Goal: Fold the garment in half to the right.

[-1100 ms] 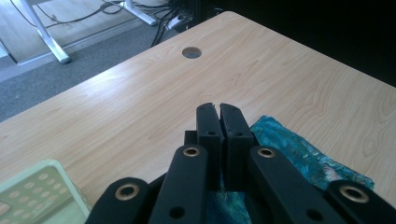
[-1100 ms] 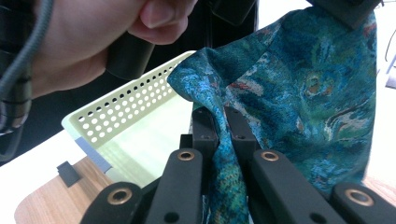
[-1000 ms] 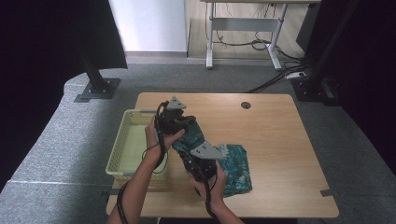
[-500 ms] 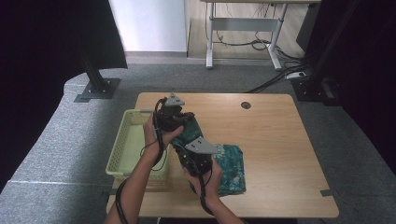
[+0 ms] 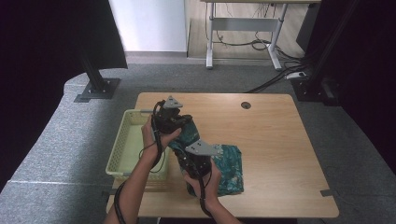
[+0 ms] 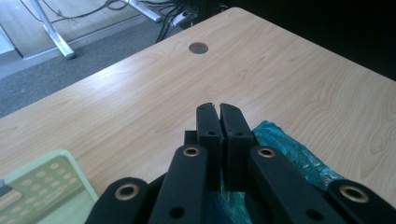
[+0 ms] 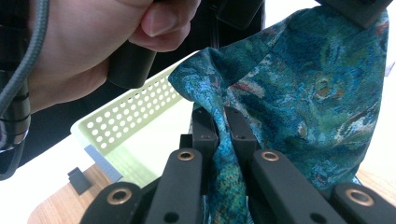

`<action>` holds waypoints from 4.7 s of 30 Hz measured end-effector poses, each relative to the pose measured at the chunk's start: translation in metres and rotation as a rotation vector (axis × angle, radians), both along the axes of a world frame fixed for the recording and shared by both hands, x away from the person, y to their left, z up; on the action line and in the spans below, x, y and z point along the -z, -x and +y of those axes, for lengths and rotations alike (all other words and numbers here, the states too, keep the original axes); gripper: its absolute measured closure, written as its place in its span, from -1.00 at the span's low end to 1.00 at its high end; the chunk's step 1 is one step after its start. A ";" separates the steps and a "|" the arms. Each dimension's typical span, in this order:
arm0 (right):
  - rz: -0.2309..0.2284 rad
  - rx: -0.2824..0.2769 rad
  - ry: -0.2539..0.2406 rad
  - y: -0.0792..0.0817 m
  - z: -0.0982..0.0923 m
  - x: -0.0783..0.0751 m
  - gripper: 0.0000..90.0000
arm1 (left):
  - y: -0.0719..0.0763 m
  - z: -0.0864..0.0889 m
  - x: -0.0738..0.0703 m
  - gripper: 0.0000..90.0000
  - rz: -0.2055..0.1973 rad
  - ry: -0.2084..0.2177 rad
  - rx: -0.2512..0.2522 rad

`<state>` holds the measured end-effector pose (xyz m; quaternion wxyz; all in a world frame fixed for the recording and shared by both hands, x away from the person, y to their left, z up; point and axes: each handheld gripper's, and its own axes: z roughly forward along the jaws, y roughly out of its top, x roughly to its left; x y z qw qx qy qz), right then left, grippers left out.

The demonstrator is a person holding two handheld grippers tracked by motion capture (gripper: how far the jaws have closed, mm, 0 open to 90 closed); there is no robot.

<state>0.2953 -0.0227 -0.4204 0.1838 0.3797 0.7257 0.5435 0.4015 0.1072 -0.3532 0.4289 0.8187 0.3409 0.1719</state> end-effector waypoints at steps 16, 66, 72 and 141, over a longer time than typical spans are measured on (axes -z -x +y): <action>0.044 -0.023 -0.016 -0.002 -0.005 0.020 0.87 | -0.004 -0.004 0.022 0.95 0.031 -0.004 -0.013; 0.091 0.069 -0.051 0.010 -0.091 0.052 0.86 | -0.016 -0.091 0.057 0.95 0.086 -0.029 0.050; 0.113 0.091 -0.054 0.011 -0.105 0.063 0.86 | -0.018 -0.103 0.070 0.95 0.107 -0.026 0.061; 0.245 0.178 0.016 0.016 -0.147 0.127 0.81 | -0.021 -0.167 0.152 0.85 0.230 -0.047 0.098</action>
